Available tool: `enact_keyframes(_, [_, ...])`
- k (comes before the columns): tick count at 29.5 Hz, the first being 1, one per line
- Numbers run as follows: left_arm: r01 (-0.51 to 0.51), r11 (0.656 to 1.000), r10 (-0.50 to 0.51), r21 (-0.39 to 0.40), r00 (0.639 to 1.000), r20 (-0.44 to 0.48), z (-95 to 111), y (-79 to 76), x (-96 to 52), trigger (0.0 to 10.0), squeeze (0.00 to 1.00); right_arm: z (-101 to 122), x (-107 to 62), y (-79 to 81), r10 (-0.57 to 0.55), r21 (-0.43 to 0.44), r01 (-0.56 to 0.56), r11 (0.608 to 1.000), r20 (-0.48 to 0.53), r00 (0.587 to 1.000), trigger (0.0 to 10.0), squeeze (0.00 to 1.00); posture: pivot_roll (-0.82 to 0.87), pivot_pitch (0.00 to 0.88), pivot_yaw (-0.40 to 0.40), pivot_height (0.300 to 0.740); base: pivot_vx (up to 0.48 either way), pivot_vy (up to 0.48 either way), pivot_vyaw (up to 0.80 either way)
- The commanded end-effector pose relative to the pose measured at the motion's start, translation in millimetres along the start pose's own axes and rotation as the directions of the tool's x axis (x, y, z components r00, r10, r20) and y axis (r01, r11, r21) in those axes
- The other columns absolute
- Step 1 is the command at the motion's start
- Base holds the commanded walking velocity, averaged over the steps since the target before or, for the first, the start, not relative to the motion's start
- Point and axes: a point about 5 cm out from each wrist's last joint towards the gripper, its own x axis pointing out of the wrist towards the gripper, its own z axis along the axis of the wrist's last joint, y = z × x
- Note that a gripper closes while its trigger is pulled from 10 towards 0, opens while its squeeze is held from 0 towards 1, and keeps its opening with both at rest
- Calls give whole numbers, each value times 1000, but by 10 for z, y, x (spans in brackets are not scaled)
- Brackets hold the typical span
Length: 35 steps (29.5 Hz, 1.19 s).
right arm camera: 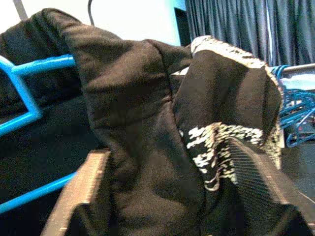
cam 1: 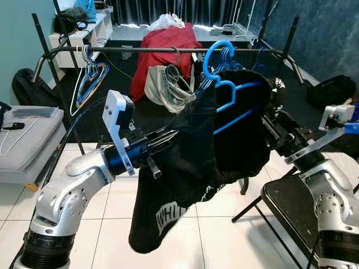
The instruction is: Hang hanger
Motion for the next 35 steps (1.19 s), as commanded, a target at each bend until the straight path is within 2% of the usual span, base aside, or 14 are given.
enact_keyframes(1, [26, 999, -27, 26, 999, 25, 49, -31, 2, 10000, 0, 10, -2, -33, -28, -9, 29, 1000, 12, 1000, 2471, 0, -43, 56, -22, 740, 0, 0, 0])
enact_keyframes(2, [26, 999, -27, 26, 999, 25, 49, -31, 2, 10000, 0, 10, -2, -33, -28, -9, 29, 1000, 12, 1000, 2471, 0, -43, 56, -22, 740, 0, 0, 0])
enact_keyframes(3, [1, 999, -2, 33, 1000, 12, 28, 14, -37, 10000, 0, 8, 7, -76, -69, -15, 70, 997, 17, 997, 0, 0, -43, 56, -22, 740, 0, 0, 0])
enact_keyframes(16, [-210, 972, 220, 105, 971, -97, -166, 349, -416, 10000, 0, -231, 209, 42, -71, 27, 72, 997, -28, 997, 0, 0, -42, 64, -38, 740, 0, 0, 0])
enact_keyframes(17, [-260, 957, 274, 129, 955, -112, -200, 431, -491, 10000, 0, -376, 271, 111, -58, 38, 61, 997, -73, 996, 0, 0, -40, 63, -42, 740, 0, 0, 0])
enact_keyframes(19, [-260, 957, 274, 129, 955, -112, -200, 431, -491, 10000, 0, -376, 271, 111, -58, 38, 61, 997, -73, 996, 0, 0, -40, 63, -42, 740, 0, 0, 0])
enact_keyframes(21, [-341, 920, 369, 193, 919, -137, -250, 554, -627, 10000, 0, -742, 381, 282, -39, 64, 53, 997, -191, 981, 0, 0, -24, 60, -51, 740, 0, 0, 0])
enact_keyframes(23, [-341, 920, 369, 193, 919, -137, -250, 554, -627, 10000, 0, -742, 381, 282, -39, 64, 53, 997, -191, 981, 0, 0, -24, 60, -51, 740, 0, 0, 0])
enact_keyframes(24, [-362, 908, 395, 212, 909, -137, -252, 587, -699, 10000, 0, -939, 434, 418, -8, 62, 25, 998, -263, 965, 0, 0, -17, 60, -53, 740, 0, 0, 0])
enact_keyframes(25, [-362, 908, 395, 212, 909, -137, -252, 587, -699, 10000, 0, -939, 434, 418, -8, 62, 25, 998, -263, 965, 0, 0, -17, 60, -53, 740, 0, 0, 0])
enact_keyframes(28, [-340, 908, 385, 246, 908, -166, -238, 602, -905, 10000, 0, -1167, 517, 618, 45, 59, -26, 998, -351, 935, 0, 0, -10, 62, -58, 740, 0, 0, 0])
enact_keyframes(31, [-326, 906, 381, 269, 907, -182, -215, 619, -1035, 10000, 0, -1212, 542, 651, 51, 44, -37, 998, -376, 925, 0, 0, -3, 64, -63, 740, 0, 0, 0])
enact_keyframes(33, [-363, 859, 454, 362, 866, -209, -131, 752, -1317, 10000, 0, -1229, 566, 601, 29, 2, -31, 1000, -407, 913, 0, 0, 1, 69, -62, 740, 0, 0, 0])
enact_keyframes(35, [-388, 830, 497, 401, 841, -213, -97, 813, -1398, 10000, 0, -1229, 570, 578, 17, -10, -24, 1000, -415, 909, 0, 0, 4, 69, -63, 740, 0, 0, 0])
